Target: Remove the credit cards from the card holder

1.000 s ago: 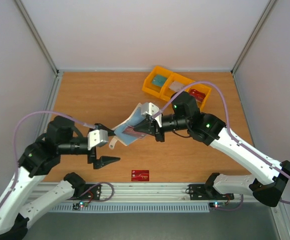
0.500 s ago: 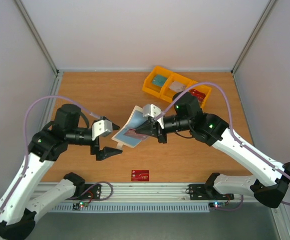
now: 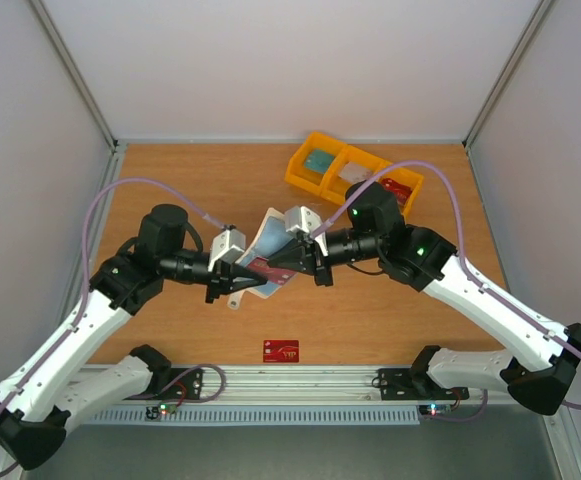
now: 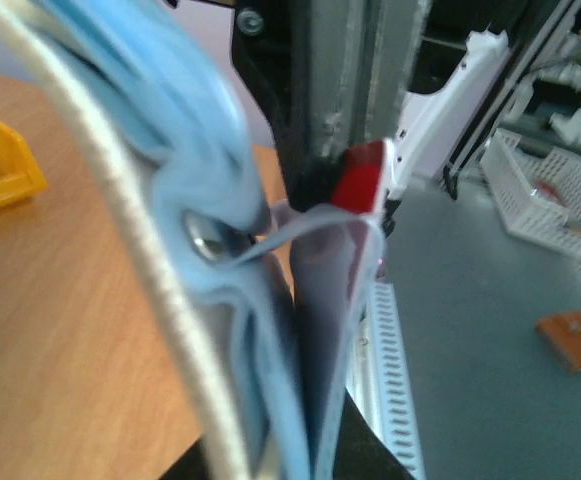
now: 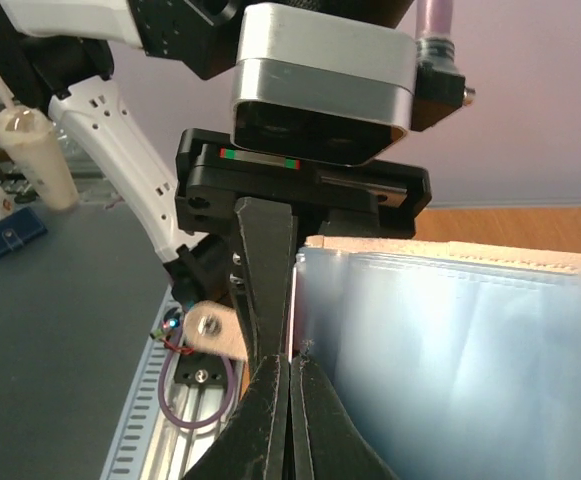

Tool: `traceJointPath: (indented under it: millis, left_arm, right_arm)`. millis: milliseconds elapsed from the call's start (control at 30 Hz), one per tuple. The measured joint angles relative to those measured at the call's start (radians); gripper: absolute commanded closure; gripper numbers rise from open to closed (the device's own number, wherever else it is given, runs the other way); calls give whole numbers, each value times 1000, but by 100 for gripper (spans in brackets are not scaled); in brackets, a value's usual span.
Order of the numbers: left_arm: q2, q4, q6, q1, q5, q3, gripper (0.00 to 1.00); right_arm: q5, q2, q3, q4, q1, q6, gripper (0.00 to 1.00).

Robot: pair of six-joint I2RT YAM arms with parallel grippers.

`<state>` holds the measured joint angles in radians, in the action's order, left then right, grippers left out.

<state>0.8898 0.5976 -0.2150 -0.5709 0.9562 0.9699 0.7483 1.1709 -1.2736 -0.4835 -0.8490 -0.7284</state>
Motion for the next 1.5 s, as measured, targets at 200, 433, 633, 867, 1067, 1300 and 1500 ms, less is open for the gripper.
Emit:
traceJointPath:
  millis: [200, 433, 633, 867, 1067, 1300, 1500]
  left_arm:
    - [-16, -31, 42, -6, 8, -26, 100]
    - [-46, 15, -8, -13, -16, -27, 100]
    - [-66, 71, -107, -14, -63, -27, 100]
    - [-66, 72, -101, -14, -98, -28, 100]
    - [-66, 72, -91, -14, -100, -32, 100]
    - [-66, 72, -88, -14, -100, -32, 100]
    - [-66, 72, -89, -18, -100, -32, 100]
  right_arm:
    - [12, 14, -1, 3, 2, 10, 79]
    - [34, 101, -168, -162, 2, -31, 55]
    - [55, 199, -417, -421, 8, -51, 68]
    - [69, 263, -589, -707, 8, -25, 79]
    - [4, 299, -586, -797, 6, 0, 86]
    - [-17, 353, -587, -816, 5, 3, 81]
    - [-16, 371, -587, -829, -14, -11, 95]
